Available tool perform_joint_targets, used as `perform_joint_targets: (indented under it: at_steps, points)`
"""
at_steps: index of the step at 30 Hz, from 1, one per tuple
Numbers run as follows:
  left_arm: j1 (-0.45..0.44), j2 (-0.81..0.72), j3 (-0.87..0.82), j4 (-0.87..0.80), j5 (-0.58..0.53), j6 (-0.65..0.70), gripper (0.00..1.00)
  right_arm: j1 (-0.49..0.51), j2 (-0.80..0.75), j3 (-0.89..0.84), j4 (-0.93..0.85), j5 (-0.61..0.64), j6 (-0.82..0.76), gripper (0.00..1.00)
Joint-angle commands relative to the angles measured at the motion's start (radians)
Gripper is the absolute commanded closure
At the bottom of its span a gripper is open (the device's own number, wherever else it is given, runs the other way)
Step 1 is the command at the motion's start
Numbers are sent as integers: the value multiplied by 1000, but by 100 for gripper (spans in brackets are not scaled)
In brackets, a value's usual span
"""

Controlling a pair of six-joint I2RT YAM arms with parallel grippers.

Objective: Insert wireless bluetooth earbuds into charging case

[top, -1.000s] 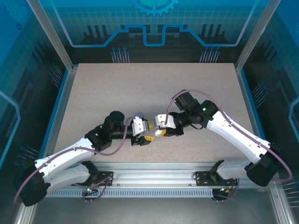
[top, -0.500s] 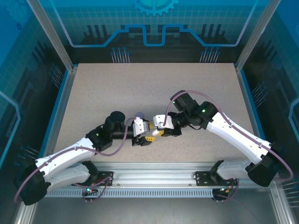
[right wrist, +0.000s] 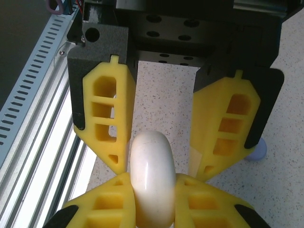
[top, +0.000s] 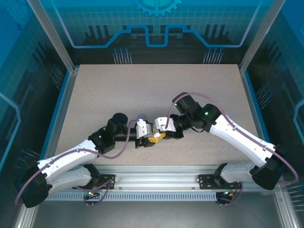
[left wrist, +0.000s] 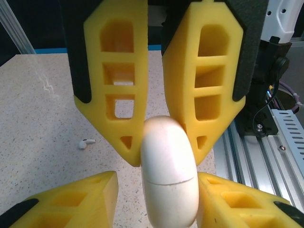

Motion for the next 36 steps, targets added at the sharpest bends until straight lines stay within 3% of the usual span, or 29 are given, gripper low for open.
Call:
perform_joint_targets:
  at_steps: [1, 14, 18, 21, 24, 36]
  points:
    - [-9, 8, 19, 24, 33, -12, 57, 20, 4, 5, 15, -34, 18, 88]
    - [-10, 3, 21, 31, 32, -15, 77, 28, -2, -6, 12, -36, 27, 88]
    - [-9, -7, 18, 35, 14, -22, 84, 24, -6, -15, 23, -36, 59, 81]
    - [-10, -14, 9, 42, 4, -20, 84, 3, -30, -33, 54, -57, 110, 67]
    - [-9, -19, 6, 43, 6, -21, 84, -24, -73, -82, 102, -82, 142, 60]
    - [-8, -23, 3, 47, 14, -20, 84, -67, -121, -135, 167, -117, 190, 57]
